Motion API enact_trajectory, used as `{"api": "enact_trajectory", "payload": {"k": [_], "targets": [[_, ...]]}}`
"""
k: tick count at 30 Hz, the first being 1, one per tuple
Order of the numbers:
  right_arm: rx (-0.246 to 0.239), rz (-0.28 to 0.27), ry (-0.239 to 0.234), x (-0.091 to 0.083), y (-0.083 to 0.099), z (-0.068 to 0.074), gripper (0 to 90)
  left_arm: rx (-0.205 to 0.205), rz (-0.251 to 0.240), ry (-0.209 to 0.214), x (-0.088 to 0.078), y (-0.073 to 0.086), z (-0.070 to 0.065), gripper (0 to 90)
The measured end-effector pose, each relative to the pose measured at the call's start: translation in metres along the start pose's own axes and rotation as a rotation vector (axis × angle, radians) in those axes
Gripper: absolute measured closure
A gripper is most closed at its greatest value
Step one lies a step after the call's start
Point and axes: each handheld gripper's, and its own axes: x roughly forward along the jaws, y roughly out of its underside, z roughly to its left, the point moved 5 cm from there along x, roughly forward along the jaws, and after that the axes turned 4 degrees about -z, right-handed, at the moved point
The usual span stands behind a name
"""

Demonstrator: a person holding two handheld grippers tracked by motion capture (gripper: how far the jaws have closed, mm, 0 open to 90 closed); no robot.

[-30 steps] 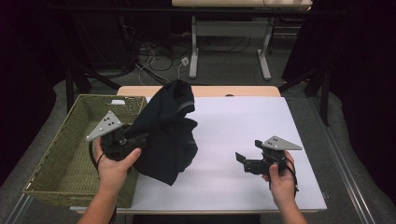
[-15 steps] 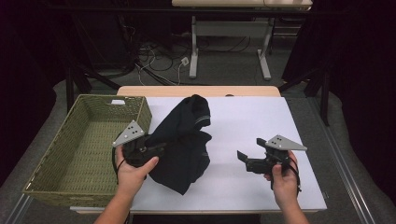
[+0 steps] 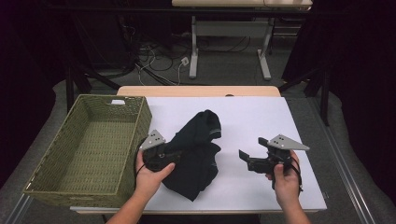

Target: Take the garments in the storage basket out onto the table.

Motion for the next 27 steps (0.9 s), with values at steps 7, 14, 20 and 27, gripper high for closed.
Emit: {"api": "enact_trajectory", "payload": {"k": [7,14,20,27], "targets": [[0.003,0.002,0.000,-0.002,-0.001,-0.001,10.3,-0.012,0.073,-0.005,0.015,0.024,0.000,61.2],[-0.001,0.001,-0.001,-0.001,-0.001,0.000,10.3,-0.004,0.109,-0.007,0.022,0.036,0.000,60.0],[-0.006,0.004,0.000,-0.001,0.000,0.001,10.3,-0.023,0.123,-0.008,0.025,0.039,0.002,58.3],[-0.002,0.005,-0.002,-0.001,0.000,0.001,10.3,-0.028,0.142,-0.011,0.029,0.043,0.006,54.7]]}}
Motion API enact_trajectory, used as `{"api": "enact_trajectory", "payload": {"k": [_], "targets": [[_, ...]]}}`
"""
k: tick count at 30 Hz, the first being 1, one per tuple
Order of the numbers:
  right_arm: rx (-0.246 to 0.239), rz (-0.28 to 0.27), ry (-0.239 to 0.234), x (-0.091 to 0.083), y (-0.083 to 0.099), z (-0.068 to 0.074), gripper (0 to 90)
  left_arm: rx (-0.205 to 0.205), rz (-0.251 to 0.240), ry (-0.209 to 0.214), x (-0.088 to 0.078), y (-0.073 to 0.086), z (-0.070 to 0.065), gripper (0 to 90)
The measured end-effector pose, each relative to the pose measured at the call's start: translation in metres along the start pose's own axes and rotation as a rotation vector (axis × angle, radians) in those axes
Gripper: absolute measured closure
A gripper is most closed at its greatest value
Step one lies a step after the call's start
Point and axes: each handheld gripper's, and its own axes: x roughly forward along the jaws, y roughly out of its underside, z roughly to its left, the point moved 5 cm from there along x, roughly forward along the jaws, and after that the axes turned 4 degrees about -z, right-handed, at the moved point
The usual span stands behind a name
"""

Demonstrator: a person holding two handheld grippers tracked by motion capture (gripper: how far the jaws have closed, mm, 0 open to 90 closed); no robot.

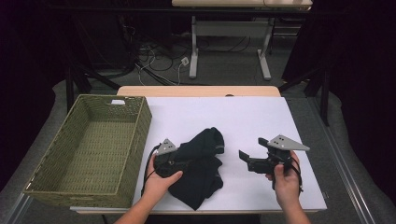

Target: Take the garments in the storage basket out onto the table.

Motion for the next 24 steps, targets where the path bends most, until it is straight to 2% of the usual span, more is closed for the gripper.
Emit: {"api": "enact_trajectory", "payload": {"k": [6,9,14,18,21,24], "targets": [[0.001,0.006,-0.001,0.0004,0.0009,0.0002,10.3,-0.036,0.002,0.011,0.0021,0.0022,0.0014,50.4],[0.004,0.003,0.002,0.0014,0.0016,0.0004,10.3,-0.050,0.006,0.015,0.0040,0.0035,0.0022,45.5],[-0.003,0.006,-0.003,0.0026,0.0025,0.0007,10.3,-0.038,0.024,0.009,0.0072,0.0056,0.0027,33.7],[-0.001,0.008,-0.003,0.0036,0.0036,0.0005,10.3,-0.059,0.043,0.001,0.0081,0.0074,0.0025,23.3],[0.004,0.011,-0.004,0.0042,0.0046,0.0005,10.3,-0.060,0.052,-0.006,0.0087,0.0082,0.0024,16.7],[0.000,0.030,-0.008,0.0038,0.0055,0.0014,10.3,-0.052,0.059,-0.010,0.0087,0.0086,0.0020,14.3]]}}
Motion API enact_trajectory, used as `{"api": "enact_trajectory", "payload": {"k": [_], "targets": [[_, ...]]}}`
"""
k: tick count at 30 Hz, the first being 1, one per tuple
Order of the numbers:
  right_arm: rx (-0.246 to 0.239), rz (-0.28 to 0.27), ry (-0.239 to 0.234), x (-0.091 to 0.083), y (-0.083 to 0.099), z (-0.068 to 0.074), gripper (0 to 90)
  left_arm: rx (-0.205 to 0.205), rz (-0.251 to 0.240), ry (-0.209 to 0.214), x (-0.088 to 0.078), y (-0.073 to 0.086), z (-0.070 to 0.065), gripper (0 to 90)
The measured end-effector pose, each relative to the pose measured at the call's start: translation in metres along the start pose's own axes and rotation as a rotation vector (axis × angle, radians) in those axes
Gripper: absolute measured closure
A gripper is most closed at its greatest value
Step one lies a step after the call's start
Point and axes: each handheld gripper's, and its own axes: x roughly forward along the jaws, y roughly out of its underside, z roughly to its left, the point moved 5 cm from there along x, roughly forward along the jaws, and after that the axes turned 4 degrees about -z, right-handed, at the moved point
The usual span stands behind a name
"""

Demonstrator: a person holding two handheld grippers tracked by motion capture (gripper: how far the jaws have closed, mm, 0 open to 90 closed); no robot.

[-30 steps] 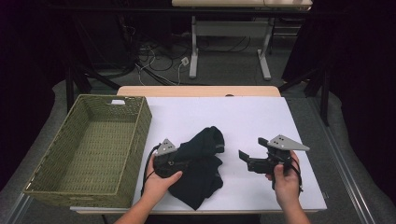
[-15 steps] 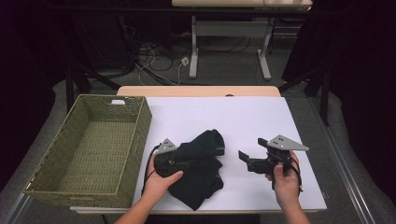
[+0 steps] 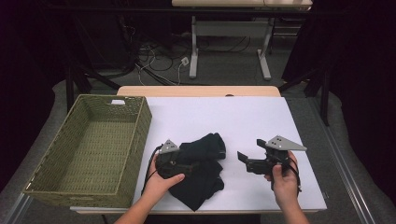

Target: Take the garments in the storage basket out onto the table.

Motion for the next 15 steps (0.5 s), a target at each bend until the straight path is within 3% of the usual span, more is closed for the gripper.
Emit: {"api": "enact_trajectory", "payload": {"k": [7,15], "targets": [[0.007,-0.006,-0.002,0.0011,0.0005,0.0007,10.3,0.014,0.017,-0.016,-0.0015,0.0004,0.0000,1.3],[0.002,-0.004,-0.002,0.0011,0.0006,0.0003,10.3,0.013,0.020,-0.011,-0.0042,-0.0008,0.0002,0.4]]}}
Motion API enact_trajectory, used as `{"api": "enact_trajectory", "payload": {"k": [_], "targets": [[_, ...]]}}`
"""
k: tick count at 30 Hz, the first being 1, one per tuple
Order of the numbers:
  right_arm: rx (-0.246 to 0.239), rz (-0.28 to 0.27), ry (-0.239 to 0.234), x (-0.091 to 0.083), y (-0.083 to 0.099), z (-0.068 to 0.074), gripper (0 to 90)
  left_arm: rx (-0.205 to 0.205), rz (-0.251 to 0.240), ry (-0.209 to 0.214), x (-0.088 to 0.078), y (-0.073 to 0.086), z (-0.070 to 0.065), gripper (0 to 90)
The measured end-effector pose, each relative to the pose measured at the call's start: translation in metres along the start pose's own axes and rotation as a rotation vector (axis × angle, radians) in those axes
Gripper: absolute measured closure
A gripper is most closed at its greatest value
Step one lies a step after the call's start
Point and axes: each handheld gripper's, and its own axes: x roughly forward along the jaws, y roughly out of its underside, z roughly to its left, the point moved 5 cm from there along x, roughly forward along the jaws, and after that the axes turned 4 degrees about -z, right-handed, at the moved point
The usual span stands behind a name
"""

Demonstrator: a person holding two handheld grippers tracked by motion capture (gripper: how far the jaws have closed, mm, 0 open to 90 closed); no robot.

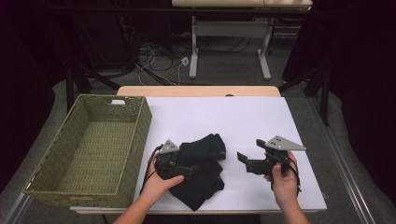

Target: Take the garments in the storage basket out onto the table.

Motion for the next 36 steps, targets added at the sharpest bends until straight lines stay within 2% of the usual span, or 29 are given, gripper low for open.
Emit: {"api": "enact_trajectory", "payload": {"k": [4,9,14,15,17,18,20,22,23,25,26,28,29,30,32,36], "targets": [[-0.009,0.001,0.000,0.000,0.000,0.000,10.3,-0.022,-0.008,0.006,-0.004,-0.002,0.000,0.4],[0.002,0.017,-0.005,0.003,0.004,0.000,10.4,-0.019,-0.026,0.006,-0.012,-0.008,-0.001,0.4],[-0.021,0.042,-0.022,0.009,0.010,0.003,11.3,-0.015,-0.053,0.011,-0.020,-0.016,-0.004,0.4],[-0.033,0.064,-0.020,0.012,0.014,0.004,11.4,-0.016,-0.054,0.014,-0.022,-0.017,-0.004,0.4],[-0.050,0.069,-0.020,0.015,0.016,0.005,11.6,-0.017,-0.060,0.015,-0.023,-0.018,-0.005,0.4],[-0.071,0.105,-0.020,0.019,0.022,0.009,12.7,-0.004,-0.061,0.020,-0.026,-0.020,-0.006,0.4],[-0.111,0.141,-0.037,0.025,0.027,0.014,13.6,-0.013,-0.072,0.024,-0.029,-0.023,-0.008,0.4],[-0.163,0.164,-0.048,0.027,0.029,0.021,13.7,0.001,-0.074,0.022,-0.033,-0.026,-0.008,0.4],[-0.187,0.164,-0.054,0.026,0.028,0.024,13.7,-0.007,-0.082,0.023,-0.035,-0.027,-0.009,0.4],[-0.201,0.158,-0.067,0.025,0.026,0.027,13.6,0.006,-0.084,0.022,-0.040,-0.030,-0.008,0.5],[-0.204,0.147,-0.068,0.025,0.025,0.027,13.7,0.026,-0.103,0.015,-0.049,-0.037,-0.008,0.5],[-0.184,0.129,-0.061,0.022,0.023,0.026,13.7,0.040,-0.124,0.003,-0.063,-0.045,-0.008,0.5],[-0.172,0.122,-0.059,0.022,0.022,0.025,13.6,0.040,-0.124,0.003,-0.063,-0.045,-0.008,0.5],[-0.161,0.119,-0.057,0.021,0.021,0.024,13.6,0.045,-0.154,-0.013,-0.075,-0.051,-0.005,0.6],[-0.138,0.108,-0.055,0.020,0.020,0.022,13.5,0.047,-0.180,-0.026,-0.090,-0.058,0.001,0.6],[-0.106,0.096,-0.048,0.017,0.017,0.019,13.4,0.034,-0.202,-0.048,-0.110,-0.064,0.013,0.6]]}}
